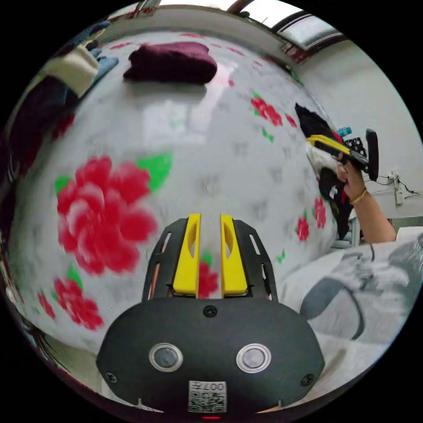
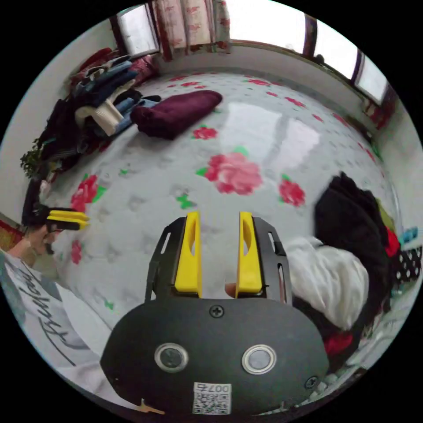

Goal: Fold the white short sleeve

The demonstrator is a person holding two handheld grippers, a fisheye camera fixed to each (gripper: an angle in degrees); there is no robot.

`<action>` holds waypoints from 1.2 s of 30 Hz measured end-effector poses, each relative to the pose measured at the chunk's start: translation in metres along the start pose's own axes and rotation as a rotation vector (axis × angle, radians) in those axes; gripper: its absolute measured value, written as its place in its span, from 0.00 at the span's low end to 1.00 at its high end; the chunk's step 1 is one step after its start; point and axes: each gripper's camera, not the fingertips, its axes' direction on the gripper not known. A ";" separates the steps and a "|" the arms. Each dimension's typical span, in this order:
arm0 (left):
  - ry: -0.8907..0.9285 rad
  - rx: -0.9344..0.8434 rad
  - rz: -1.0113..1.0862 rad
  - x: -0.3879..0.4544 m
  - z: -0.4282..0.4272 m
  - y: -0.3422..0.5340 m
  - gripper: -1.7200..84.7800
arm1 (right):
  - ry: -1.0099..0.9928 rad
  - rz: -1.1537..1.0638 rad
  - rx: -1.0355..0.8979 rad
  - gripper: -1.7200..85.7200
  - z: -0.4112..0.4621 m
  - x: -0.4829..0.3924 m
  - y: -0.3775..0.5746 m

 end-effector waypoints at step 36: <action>0.087 0.189 0.195 0.170 -0.114 0.113 0.10 | -0.090 -0.261 0.165 0.06 -0.226 -0.029 0.162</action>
